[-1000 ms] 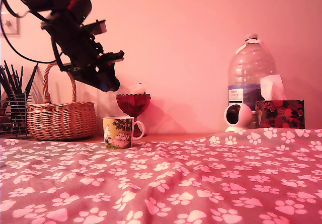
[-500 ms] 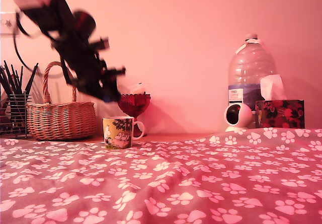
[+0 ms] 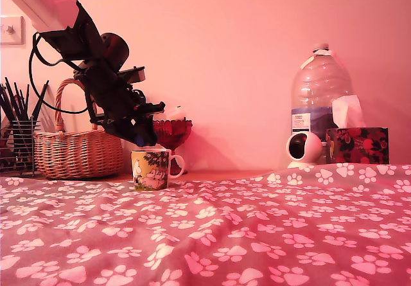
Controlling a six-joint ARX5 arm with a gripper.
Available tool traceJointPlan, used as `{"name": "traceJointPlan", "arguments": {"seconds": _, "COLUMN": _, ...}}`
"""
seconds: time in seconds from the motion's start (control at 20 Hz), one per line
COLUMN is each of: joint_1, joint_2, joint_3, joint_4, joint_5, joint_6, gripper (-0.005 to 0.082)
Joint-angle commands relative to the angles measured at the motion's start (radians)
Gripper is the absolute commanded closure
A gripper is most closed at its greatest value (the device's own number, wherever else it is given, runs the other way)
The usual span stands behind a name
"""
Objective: Pick the coffee capsule and then drop it inside the coffee cup in front of you
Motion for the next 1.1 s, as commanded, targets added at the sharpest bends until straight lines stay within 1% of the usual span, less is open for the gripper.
{"name": "traceJointPlan", "arguments": {"seconds": 0.0, "joint_1": 0.003, "joint_2": 0.018, "joint_3": 0.013, "joint_4": 0.005, "joint_5": 0.003, "joint_6": 0.005, "gripper": 0.059}}
{"name": "traceJointPlan", "arguments": {"seconds": 0.85, "joint_1": 0.0, "joint_2": 0.017, "joint_3": 0.014, "joint_4": -0.014, "joint_5": 0.005, "joint_6": 0.005, "gripper": 0.0588}}
{"name": "traceJointPlan", "arguments": {"seconds": 0.9, "joint_1": 0.0, "joint_2": 0.017, "joint_3": 0.015, "joint_4": -0.014, "joint_5": 0.006, "joint_6": 0.005, "gripper": 0.0561}}
{"name": "traceJointPlan", "arguments": {"seconds": 0.95, "joint_1": 0.0, "joint_2": 0.017, "joint_3": 0.015, "joint_4": -0.013, "joint_5": 0.018, "joint_6": 0.005, "gripper": 0.0463}}
{"name": "traceJointPlan", "arguments": {"seconds": 1.05, "joint_1": 0.0, "joint_2": 0.017, "joint_3": 0.023, "joint_4": -0.025, "joint_5": 0.055, "joint_6": 0.005, "gripper": 0.0151}}
